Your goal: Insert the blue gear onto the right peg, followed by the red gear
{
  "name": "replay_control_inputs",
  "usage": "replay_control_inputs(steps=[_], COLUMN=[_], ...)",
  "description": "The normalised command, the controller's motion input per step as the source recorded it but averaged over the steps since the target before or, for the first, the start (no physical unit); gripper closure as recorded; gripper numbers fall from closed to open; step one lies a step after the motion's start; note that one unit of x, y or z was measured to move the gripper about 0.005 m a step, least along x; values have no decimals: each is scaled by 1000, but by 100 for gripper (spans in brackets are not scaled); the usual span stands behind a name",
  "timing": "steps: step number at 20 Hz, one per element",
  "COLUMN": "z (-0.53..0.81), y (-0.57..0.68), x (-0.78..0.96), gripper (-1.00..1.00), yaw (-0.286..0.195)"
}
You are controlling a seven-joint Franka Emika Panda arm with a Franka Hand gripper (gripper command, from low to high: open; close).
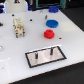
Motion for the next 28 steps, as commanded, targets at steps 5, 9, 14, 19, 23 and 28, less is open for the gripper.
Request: replay_control_inputs(steps=[5,9,14,19,23,28], z=[-6,0,-5,-83,-216,-359], y=[57,264,350,421,462,511], x=[-215,-567,-693,-693,-600,-467], gripper=[-100,-100,-100,-100,-100,-100], yaw=[0,0,0,0,0,0])
